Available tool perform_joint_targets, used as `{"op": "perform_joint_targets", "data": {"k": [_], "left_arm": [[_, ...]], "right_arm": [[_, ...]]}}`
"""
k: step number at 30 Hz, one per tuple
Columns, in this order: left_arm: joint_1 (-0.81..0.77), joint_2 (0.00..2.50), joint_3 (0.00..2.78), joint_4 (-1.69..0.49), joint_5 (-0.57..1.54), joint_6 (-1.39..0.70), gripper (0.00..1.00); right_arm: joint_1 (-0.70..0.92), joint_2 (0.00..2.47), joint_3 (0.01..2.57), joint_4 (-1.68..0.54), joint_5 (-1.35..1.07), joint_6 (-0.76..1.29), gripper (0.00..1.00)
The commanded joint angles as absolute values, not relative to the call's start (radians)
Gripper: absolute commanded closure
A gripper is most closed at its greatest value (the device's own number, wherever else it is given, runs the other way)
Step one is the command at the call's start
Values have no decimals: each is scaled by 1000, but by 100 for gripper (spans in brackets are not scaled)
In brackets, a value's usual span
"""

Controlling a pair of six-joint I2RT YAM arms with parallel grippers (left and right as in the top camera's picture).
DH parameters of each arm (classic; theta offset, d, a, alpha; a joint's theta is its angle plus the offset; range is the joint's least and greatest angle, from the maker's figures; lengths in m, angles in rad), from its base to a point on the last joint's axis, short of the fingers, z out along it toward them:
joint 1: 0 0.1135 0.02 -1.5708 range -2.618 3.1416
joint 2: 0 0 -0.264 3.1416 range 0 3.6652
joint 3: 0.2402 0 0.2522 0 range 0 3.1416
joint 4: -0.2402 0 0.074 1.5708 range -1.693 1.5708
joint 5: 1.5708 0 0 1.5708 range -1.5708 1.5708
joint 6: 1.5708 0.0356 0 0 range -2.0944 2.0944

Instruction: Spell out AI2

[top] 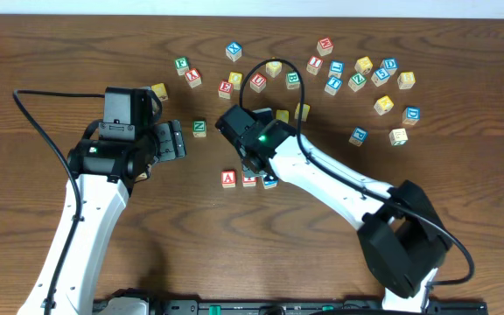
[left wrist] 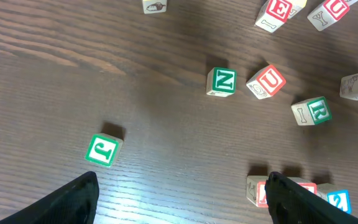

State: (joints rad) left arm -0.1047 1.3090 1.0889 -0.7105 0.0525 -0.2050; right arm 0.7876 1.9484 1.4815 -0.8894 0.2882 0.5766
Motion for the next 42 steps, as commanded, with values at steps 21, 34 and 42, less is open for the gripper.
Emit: {"op": "perform_joint_targets", "data": {"k": [21,34,42], "left_arm": [[-99,1313,1105,-714,41,-192,16],[-99,1313,1105,-714,41,-192,16],[-99,1313,1105,-714,41,-192,16]], "right_arm": [[871,1921,1375,-1021,237,707,99],[871,1917,1339,-977,245,706,99],[869,1917,1291,-908,245,706,99]]}}
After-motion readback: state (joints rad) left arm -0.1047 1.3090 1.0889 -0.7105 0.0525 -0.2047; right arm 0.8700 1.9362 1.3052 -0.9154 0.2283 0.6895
